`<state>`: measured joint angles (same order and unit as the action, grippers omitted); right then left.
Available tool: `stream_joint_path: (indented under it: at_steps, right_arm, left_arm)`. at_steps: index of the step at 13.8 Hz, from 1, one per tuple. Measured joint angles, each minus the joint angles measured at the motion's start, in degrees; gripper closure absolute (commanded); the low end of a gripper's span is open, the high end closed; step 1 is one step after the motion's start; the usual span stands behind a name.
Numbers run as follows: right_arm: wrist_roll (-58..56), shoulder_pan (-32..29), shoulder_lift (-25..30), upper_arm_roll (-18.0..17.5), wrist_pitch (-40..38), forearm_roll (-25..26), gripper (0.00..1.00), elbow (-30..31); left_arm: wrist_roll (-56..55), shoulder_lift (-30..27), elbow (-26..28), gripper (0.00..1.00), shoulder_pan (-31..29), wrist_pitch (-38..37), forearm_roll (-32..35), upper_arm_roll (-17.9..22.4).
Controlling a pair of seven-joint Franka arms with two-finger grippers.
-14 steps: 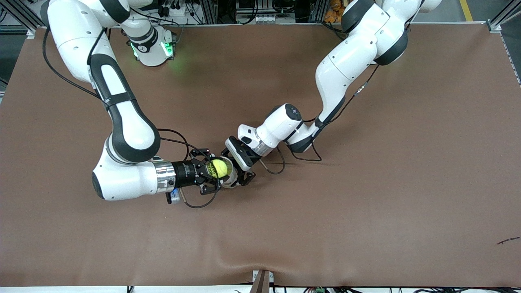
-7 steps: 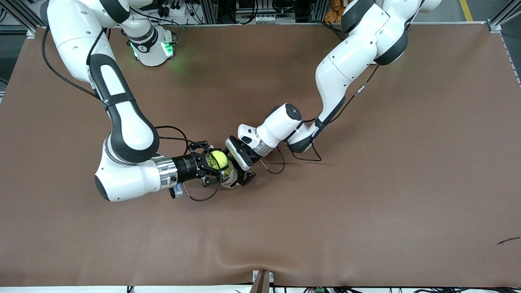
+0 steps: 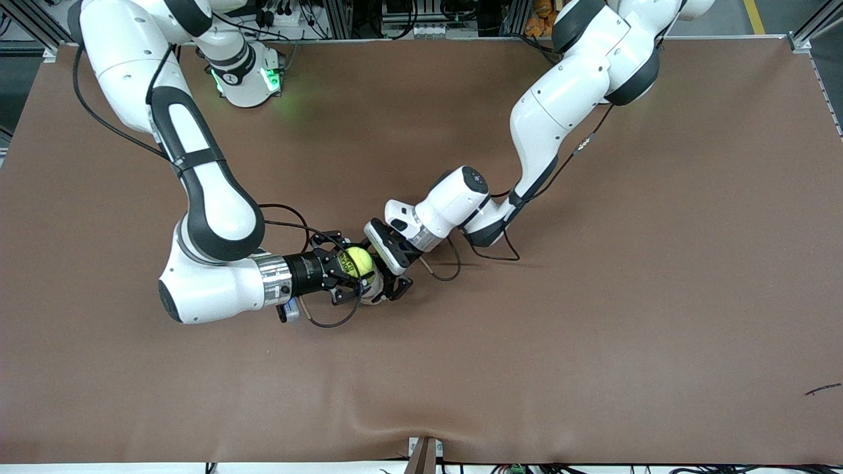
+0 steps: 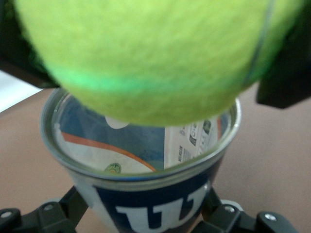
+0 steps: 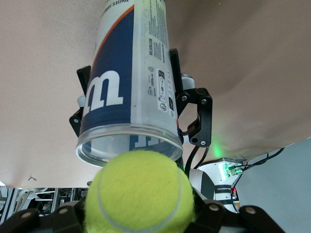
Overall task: Insert tennis ball vertically with right arm
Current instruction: 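Push the ball into the tube opening and open the right gripper, then withdraw the right gripper while the left gripper sets the tube down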
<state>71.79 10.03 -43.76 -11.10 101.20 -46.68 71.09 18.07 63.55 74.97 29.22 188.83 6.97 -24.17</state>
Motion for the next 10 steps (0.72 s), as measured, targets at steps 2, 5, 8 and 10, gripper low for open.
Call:
stream_joint_path:
  at_steps: [2, 5, 8, 10]
  right_arm:
    - [0.0, 0.0, 0.0, 0.0, 0.1, 0.0, 0.0, 0.0]
    - [0.0, 0.0, 0.0, 0.0, 0.1, 0.0, 0.0, 0.0]
    - [0.0, -0.1, 0.1, 0.2, 0.2, 0.3, 0.0, -0.2]
    - [-0.2, -0.7, 0.5, 0.6, -0.2, 4.5, 0.0, -0.7]
  left_arm:
    - [0.0, 0.0, 0.0, 0.03, 0.0, 0.0, 0.5, 0.0]
    - [0.1, 0.0, 0.0, 0.02, 0.0, 0.1, 0.9, 0.0]
    - [0.1, 0.0, 0.0, 0.0, -0.1, 0.1, 0.9, 0.0]
    - [0.1, 0.0, 0.1, 0.0, -0.1, 0.1, 0.9, 0.1]
